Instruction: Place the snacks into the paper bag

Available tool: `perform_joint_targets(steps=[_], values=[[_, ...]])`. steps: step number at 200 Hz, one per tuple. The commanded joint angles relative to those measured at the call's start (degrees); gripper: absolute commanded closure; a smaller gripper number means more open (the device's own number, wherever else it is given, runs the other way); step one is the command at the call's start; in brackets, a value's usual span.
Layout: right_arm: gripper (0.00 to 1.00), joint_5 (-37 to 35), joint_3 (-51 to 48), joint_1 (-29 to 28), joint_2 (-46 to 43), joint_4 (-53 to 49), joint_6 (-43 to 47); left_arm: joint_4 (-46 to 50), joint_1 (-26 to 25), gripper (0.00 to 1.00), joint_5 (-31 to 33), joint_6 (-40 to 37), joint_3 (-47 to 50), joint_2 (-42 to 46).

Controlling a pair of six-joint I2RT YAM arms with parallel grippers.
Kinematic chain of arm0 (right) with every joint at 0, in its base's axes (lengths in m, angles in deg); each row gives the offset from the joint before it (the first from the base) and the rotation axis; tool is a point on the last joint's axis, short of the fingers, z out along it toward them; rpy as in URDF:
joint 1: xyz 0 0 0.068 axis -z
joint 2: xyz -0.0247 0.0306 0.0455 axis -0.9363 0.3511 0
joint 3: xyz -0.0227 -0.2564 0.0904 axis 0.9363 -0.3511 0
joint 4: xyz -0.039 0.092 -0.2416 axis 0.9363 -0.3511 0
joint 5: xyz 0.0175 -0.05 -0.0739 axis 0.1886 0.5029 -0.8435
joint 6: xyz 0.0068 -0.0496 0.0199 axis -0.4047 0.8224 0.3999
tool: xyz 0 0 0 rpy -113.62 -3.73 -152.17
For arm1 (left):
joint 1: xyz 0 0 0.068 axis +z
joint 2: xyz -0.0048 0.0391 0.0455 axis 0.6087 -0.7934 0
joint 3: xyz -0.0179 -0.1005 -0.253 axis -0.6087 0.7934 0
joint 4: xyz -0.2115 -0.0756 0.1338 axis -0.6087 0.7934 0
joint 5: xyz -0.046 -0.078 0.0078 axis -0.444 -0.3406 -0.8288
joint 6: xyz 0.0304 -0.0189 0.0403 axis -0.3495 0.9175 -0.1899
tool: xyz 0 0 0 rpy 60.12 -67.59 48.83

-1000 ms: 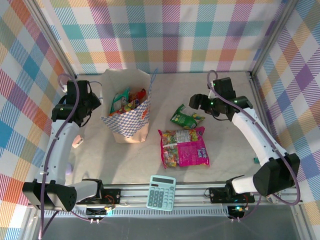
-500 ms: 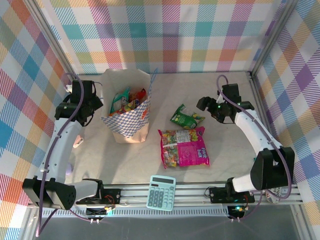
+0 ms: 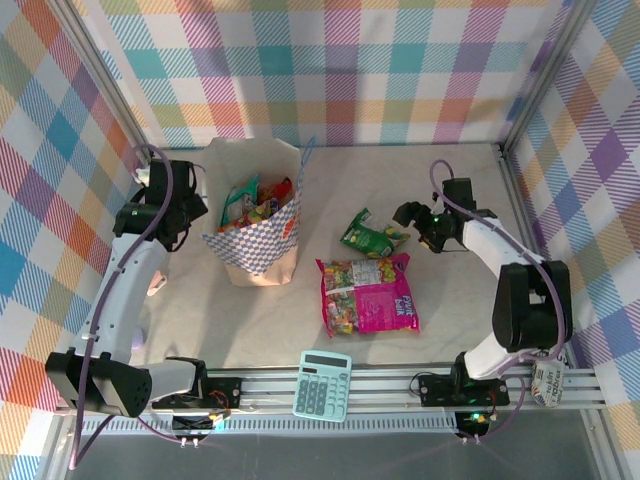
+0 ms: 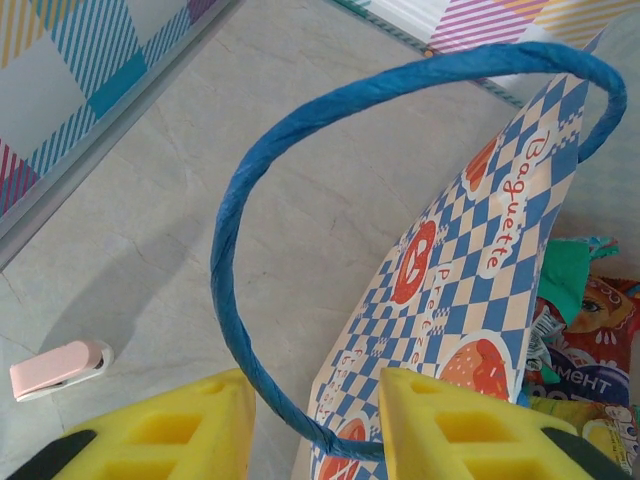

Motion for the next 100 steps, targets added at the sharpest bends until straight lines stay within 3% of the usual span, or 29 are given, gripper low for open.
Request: perform_joint_targets(steps=[1,100], values=[[0.09,1.7,0.7,0.2,3.1,2.4,-0.5,2.4,-0.9,0.63,1.6,-0.8,-1.2,-0.3],[0.14,4.3,3.5,0.2,11.3,5.6,-0.9,3.5,-1.9,0.63,3.4,-0.9,-1.9,-0.8]])
